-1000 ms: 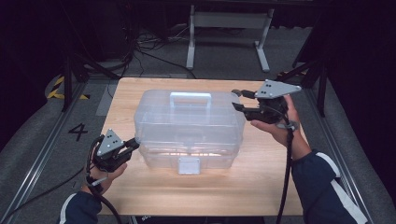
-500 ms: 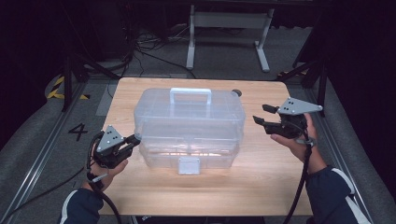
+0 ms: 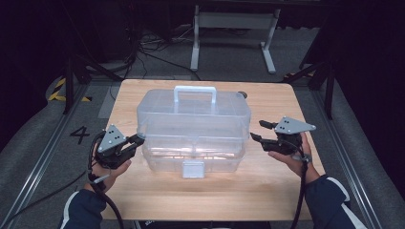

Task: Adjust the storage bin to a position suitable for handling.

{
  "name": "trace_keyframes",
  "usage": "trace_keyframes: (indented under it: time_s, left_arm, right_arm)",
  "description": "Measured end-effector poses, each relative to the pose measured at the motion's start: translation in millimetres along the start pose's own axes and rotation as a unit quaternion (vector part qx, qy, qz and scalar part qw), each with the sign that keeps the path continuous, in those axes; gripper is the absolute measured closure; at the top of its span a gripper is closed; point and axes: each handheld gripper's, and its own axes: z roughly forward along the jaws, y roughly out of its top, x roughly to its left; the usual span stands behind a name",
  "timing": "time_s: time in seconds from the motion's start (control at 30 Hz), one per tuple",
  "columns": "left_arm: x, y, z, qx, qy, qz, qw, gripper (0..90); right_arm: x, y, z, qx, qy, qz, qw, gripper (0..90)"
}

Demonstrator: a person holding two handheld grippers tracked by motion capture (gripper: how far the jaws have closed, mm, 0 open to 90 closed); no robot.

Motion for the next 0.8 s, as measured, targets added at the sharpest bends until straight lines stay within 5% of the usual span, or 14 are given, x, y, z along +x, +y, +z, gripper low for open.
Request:
trace_keyframes:
  time_s: [0.2,0.8]
  left_arm:
    - [-2.2,-0.7,1.1,0.003,0.0,0.008,1.0,80.4]
    - [0.5,-9.3,-10.8,0.007,0.02,0.01,0.9997,74.0]
  right_arm:
    - [7.4,-0.6,7.1,-0.022,0.014,0.01,0.9996,46.5]
    - [15.1,1.1,6.1,-0.069,-0.026,0.002,0.9973,54.5]
